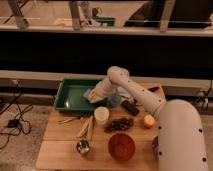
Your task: Wipe tray with sponge
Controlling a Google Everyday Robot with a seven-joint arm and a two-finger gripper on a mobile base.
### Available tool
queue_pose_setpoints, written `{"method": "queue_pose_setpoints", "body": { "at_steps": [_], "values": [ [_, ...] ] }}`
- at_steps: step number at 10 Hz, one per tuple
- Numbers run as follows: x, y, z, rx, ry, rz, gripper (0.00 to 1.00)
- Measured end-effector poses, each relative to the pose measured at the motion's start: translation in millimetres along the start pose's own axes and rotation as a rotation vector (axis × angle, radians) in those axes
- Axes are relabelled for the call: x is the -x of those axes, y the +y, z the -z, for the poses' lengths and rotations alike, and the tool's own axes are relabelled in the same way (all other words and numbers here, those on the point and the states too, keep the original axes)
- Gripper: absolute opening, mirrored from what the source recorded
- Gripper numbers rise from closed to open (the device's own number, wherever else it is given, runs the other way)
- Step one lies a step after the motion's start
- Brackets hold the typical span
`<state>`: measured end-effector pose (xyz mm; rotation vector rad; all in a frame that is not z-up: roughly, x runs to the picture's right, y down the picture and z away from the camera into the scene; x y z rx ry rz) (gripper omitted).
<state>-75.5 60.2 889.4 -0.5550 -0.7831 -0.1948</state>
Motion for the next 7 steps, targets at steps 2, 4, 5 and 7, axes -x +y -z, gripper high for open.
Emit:
{"method": "queue_pose_setpoints", "body": {
  "at_steps": [2,4,5,7],
  "values": [
    [-7,1,2,0.017,0.027,-0.011,0.09],
    [-12,2,4,0.026,0.044,-0.019,0.09],
    [-14,0,5,0.023,0.047,-0.021,0.09],
    [-11,-8,-1,0.026,0.045,-0.016,0.09]
  ]
}}
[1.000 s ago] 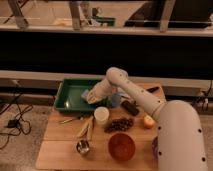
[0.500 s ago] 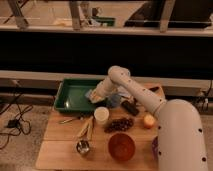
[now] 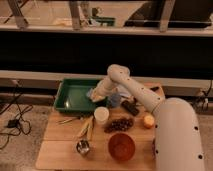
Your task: Wipe tray with sponge
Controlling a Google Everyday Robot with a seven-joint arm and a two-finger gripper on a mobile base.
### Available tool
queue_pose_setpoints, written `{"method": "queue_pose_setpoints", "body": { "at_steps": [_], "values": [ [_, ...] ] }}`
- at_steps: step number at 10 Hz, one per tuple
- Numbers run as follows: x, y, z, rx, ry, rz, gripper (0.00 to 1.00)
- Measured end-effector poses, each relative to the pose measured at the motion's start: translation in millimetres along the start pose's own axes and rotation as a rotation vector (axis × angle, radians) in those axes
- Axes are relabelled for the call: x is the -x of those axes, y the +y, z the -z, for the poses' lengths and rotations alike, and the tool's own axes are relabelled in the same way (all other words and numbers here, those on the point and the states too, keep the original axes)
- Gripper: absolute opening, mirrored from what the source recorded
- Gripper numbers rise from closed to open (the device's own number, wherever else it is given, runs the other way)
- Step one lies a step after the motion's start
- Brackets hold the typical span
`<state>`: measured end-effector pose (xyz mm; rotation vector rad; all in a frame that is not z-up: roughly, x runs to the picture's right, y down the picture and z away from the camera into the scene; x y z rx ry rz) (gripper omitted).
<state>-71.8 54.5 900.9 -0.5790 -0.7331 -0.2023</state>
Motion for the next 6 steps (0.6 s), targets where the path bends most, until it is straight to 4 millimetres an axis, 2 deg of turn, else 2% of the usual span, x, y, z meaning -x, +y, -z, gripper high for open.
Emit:
{"method": "queue_pose_setpoints", "body": {
  "at_steps": [3,5,6],
  "values": [
    [8,-13,-11,0.006,-0.011,0.017,0.09],
    [20,-28,-23,0.017,-0.018,0.037,0.09],
    [19,-34,-23,0.025,-0.012,0.040,0.09]
  ]
}}
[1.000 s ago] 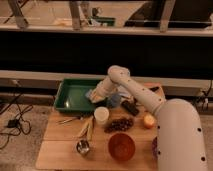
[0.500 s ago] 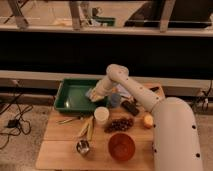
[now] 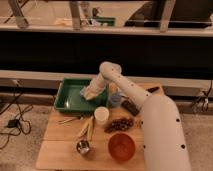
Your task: Wipe tray with sponge
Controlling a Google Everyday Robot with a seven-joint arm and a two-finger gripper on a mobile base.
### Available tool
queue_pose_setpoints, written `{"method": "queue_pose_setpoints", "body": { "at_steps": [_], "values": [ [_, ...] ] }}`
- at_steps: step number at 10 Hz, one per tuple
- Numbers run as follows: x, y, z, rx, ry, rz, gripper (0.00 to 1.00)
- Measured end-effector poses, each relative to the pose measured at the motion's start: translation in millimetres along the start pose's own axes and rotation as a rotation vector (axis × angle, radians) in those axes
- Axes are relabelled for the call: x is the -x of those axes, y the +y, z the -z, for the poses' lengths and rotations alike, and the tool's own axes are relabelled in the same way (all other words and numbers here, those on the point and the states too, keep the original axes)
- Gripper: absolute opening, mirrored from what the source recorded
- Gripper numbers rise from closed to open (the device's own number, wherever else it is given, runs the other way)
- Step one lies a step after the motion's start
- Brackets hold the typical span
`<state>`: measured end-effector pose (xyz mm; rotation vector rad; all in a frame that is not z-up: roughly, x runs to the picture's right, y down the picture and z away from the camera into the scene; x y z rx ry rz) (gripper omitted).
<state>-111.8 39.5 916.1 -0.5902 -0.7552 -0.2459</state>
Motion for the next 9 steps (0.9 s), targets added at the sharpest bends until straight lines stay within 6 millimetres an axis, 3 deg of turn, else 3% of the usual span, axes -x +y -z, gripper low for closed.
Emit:
{"method": "queue_pose_setpoints", "body": {
  "at_steps": [4,6,9],
  "values": [
    [8,-25,-5,0.020,0.009,0.026,0.09],
    [23,-34,-23,0.037,-0.008,0.049,0.09],
    [39,-31,-38,0.048,-0.051,0.077,0.09]
  ]
}}
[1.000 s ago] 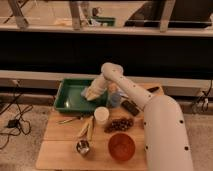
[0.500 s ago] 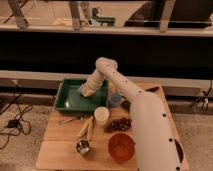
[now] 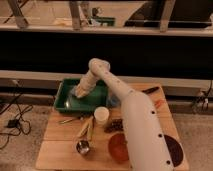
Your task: Wipe tray with sponge
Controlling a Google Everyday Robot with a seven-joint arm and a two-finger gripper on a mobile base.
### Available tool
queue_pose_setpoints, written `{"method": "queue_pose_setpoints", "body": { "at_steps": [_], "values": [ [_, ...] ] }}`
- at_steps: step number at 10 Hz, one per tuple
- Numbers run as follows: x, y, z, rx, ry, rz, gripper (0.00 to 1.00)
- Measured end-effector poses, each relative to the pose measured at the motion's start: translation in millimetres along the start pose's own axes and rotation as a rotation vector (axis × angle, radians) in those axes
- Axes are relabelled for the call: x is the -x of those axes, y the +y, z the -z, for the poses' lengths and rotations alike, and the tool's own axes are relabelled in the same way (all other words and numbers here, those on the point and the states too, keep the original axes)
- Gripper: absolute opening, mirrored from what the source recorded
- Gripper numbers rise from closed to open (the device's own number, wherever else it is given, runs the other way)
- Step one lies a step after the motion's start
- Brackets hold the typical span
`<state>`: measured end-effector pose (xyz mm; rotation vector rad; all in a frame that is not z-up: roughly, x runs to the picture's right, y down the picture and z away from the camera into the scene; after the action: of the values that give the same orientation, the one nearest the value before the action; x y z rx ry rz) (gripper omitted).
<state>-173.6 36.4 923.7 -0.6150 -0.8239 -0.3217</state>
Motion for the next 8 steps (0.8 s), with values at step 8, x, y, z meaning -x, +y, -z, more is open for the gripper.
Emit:
{"method": "queue_pose_setpoints", "body": {
  "at_steps": [8],
  "values": [
    [25,42,17,-0.025,-0.052,0.041,0.09]
  ]
}}
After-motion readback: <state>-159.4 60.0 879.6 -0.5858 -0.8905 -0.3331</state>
